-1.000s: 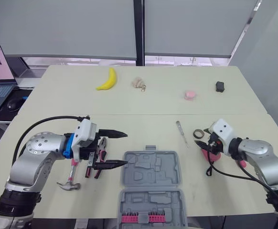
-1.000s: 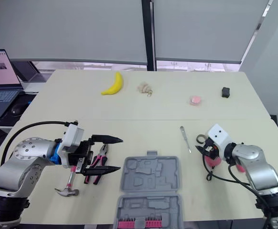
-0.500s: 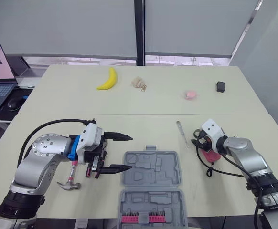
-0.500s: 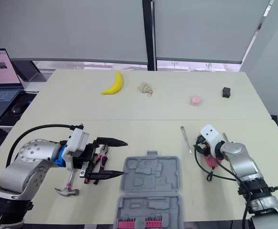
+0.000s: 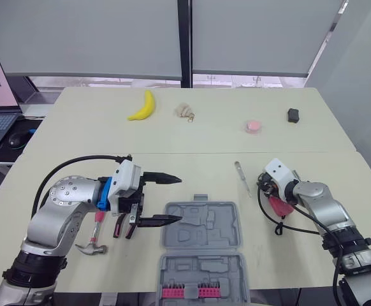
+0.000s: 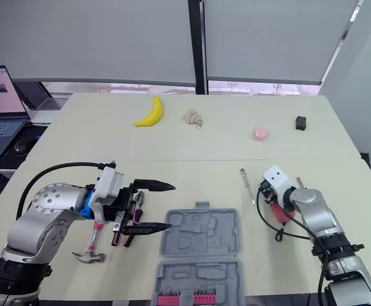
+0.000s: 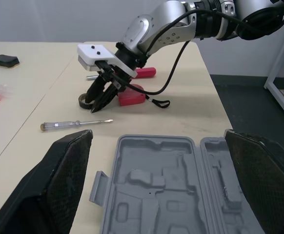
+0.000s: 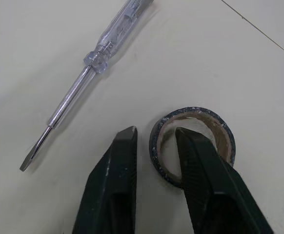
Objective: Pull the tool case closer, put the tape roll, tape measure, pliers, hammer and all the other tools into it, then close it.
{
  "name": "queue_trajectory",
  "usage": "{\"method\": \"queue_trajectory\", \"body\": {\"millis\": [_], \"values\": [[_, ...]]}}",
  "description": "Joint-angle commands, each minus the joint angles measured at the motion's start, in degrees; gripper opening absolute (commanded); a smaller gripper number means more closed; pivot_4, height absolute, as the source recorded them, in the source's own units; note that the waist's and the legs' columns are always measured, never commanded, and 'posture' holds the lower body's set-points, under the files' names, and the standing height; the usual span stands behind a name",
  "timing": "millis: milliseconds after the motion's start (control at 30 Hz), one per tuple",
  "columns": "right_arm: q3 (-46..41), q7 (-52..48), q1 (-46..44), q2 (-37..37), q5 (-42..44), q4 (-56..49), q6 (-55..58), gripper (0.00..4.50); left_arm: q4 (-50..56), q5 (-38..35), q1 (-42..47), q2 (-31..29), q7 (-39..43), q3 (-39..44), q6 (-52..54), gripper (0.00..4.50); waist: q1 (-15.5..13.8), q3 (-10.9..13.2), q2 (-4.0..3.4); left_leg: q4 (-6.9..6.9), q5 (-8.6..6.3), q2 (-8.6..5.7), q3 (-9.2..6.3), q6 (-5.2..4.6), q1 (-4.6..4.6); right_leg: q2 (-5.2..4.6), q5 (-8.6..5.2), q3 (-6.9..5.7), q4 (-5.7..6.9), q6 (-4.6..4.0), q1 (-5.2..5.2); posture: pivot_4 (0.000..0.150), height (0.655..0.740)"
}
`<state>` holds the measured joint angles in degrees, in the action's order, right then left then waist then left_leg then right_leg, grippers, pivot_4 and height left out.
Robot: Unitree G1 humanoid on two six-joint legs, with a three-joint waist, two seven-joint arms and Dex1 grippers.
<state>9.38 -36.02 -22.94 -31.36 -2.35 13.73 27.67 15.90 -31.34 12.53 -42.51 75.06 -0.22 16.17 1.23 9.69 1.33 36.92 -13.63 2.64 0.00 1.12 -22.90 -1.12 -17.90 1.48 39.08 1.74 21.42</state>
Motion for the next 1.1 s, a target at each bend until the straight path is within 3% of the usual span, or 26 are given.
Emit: {"method": "queue_trajectory", "body": {"millis": [33,133,467,767,1100], "values": [[-0.63,0.18,-0.58,-0.13,-0.21,-1.51,0.55,0.5,0.64,-0.01,0.8,0.03,-0.17,-0.52,-0.05,4.5,0.1,0.0,0.0,-0.01,0.0,0.0,0.0,0.0,0.0,0.0,0.0,0.0,0.0,0.0,0.0,0.15,0.7274],[-0.85,-0.18,-0.22,-0.45,0.0,-2.84,1.25,0.01,0.49,0.13,0.89,-0.14,-0.21,-0.76,-0.17,4.5,0.28,0.0,0.0,-0.01,0.0,0.0,0.0,0.0,0.0,0.0,0.0,0.0,0.0,0.0,0.0,0.15,0.7274],[-0.64,-8.36,3.13,-5.42,6.76,-27.94,15.95,0.01,-3.14,3.19,-2.95,-5.05,2.78,2.07,-5.0,4.5,0.47,0.04,-0.06,-0.07,0.0,0.04,-0.05,0.0,-0.01,0.01,0.0,-0.03,0.0,0.0,0.05,0.15,0.7274],[2.4,-9.58,7.18,-11.05,5.29,-30.39,14.45,0.01,-0.98,2.1,-4.57,-5.46,3.11,1.67,-5.41,4.5,0.22,0.05,-0.04,-0.01,0.0,0.03,-0.01,0.0,-0.04,-0.11,-0.01,-0.03,-0.02,0.0,0.02,0.15,0.7274],[6.45,-11.54,8.31,-11.09,6.87,-36.7,16.79,0.01,-1.32,2.89,-5.72,-6.0,4.16,1.76,-6.41,4.5,0.52,0.06,-0.05,-0.03,0.0,0.06,-0.03,0.0,-0.02,0.04,-0.01,-0.03,-0.01,-0.01,0.05,0.15,0.7274]]}}
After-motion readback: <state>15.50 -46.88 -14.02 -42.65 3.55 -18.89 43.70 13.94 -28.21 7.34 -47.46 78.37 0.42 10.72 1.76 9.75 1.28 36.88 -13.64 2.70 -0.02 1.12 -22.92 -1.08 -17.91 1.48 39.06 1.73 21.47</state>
